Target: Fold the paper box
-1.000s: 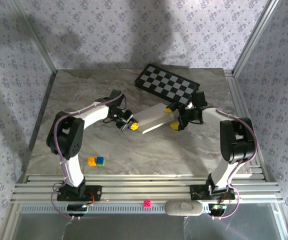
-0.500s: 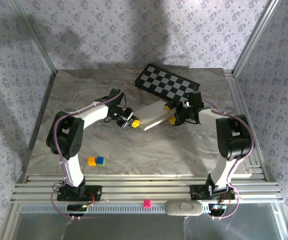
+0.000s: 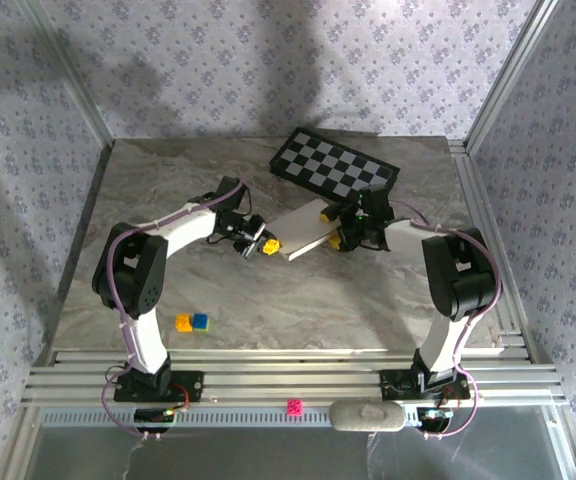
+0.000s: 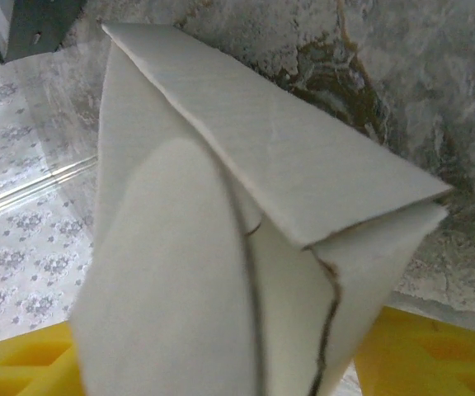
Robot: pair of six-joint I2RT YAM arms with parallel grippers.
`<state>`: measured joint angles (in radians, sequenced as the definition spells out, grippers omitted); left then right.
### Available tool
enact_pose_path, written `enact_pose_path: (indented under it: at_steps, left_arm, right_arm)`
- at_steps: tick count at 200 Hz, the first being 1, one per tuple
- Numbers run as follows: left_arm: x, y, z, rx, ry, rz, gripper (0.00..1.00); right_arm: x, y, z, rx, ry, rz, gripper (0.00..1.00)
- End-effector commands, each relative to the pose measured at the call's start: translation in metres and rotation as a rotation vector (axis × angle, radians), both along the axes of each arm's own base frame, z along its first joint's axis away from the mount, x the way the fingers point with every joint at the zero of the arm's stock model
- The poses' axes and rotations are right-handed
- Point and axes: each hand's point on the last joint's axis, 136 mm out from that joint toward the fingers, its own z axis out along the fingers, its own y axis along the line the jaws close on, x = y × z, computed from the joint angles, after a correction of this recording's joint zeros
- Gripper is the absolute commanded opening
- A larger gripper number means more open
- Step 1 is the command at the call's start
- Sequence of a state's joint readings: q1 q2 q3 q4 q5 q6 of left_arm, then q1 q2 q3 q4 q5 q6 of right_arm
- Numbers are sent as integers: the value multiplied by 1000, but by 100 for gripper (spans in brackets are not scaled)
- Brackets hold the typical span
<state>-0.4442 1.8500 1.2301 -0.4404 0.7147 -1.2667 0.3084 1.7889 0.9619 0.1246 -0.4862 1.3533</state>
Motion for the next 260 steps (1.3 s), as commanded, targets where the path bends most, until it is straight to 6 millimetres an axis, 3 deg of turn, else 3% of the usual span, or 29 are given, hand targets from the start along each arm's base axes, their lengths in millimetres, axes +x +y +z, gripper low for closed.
enact_pose_path:
  at_steps: [1,17,45,71,88,135,139,161,179,186,197,260]
  left_arm:
    - [6,-5,9,-39,-4,-2,0]
    - [5,-5,9,-41,-5,-3,0]
    - [6,-5,11,-41,-8,-2,0]
    - [8,-3,20,-38,-32,4,24]
    - [8,-1,29,-33,-49,7,34]
    - [0,21,54,47,-87,55,48]
    - [-1,26,55,66,-86,69,53]
    - [0,51,67,127,-131,174,57]
    - [9,56,77,96,-189,294,62]
    - [12,54,78,72,-193,347,63]
    - [17,50,77,43,-182,423,74]
    - [41,12,41,-121,-21,702,76]
  right_arm:
    - [2,3,-10,-11,27,-38,70]
    - [3,7,-12,-4,31,-49,68]
    - [4,6,-6,-13,30,-83,55]
    - [-3,4,-3,-41,65,-100,48]
    - [-7,5,-1,-54,83,-103,45]
    - [-15,-4,12,-121,164,-125,42]
    - [-17,-5,13,-129,176,-131,42]
    - [-25,-12,21,-142,250,-176,41]
    - [-35,-17,26,-154,325,-214,41]
    - [-33,-15,35,-143,338,-227,40]
    - [-37,-14,37,-124,386,-248,40]
    - [-39,-13,49,-69,500,-315,41]
